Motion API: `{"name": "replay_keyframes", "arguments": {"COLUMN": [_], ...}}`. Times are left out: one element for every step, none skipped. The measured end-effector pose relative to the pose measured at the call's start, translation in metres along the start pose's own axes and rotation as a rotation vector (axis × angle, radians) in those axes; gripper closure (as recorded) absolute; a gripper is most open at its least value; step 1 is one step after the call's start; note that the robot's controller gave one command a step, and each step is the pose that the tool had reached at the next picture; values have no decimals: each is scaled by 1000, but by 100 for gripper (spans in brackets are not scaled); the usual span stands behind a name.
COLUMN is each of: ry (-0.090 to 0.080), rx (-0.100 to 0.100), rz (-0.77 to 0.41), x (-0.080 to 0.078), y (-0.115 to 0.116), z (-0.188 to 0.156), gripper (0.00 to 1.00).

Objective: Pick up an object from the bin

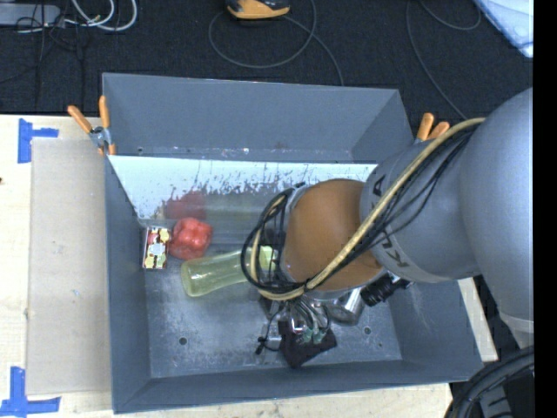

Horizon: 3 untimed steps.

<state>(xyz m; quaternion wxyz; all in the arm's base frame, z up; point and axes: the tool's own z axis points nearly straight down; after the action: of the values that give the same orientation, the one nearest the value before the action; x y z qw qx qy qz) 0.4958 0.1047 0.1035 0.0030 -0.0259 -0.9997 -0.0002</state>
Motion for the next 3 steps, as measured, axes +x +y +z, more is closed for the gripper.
{"name": "replay_keyframes", "arguments": {"ry": [3, 3, 3], "rx": [2, 0, 2], "rz": [106, 20, -102], "x": [9, -4, -10], "y": [-22, -86, -125], "z": [10, 24, 25], "gripper": [0, 0, 100]}}
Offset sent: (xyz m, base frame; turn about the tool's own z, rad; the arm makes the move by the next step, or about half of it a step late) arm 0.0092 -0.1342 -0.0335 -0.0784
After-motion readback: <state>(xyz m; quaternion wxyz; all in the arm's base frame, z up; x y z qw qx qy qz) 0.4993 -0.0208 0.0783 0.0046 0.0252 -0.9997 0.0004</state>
